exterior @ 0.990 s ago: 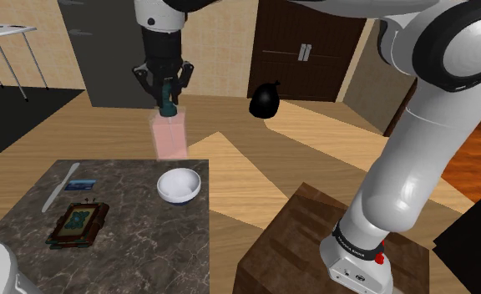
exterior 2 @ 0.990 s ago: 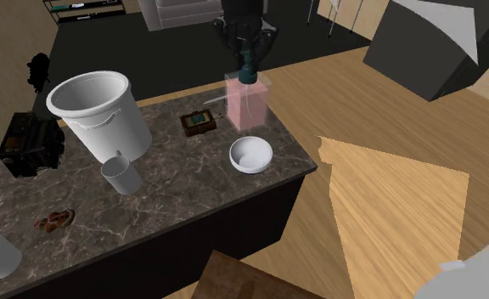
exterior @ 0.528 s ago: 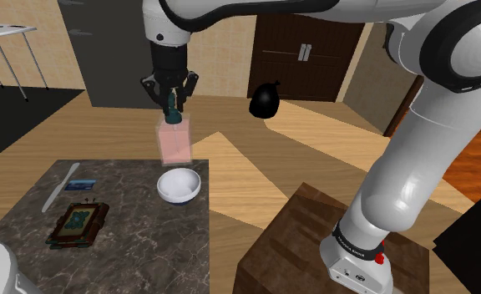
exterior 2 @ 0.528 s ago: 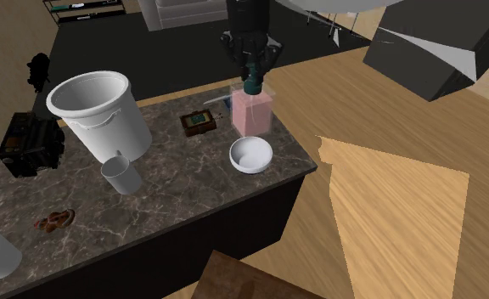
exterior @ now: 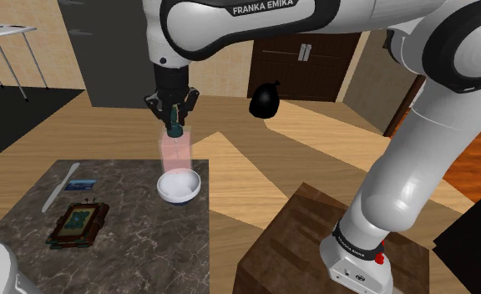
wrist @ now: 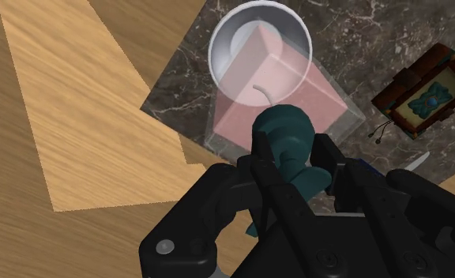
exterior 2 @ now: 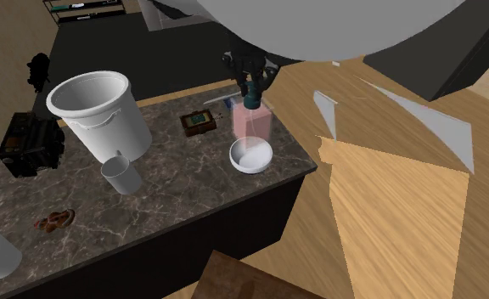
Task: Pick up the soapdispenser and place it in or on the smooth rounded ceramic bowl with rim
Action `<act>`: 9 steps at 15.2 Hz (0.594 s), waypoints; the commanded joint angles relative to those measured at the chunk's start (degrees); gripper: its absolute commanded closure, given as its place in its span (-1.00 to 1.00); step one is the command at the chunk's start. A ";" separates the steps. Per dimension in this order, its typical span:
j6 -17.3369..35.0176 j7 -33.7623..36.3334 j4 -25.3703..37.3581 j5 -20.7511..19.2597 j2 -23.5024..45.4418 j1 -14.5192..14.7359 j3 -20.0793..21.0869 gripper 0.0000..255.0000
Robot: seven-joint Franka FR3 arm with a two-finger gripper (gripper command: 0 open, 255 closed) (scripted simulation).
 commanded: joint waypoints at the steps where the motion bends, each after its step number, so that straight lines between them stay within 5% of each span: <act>1: 1.64 0.16 -1.42 -0.15 0.20 0.00 0.00 1.00; 9: 7.61 0.97 -6.65 -0.79 1.08 0.03 0.04 1.00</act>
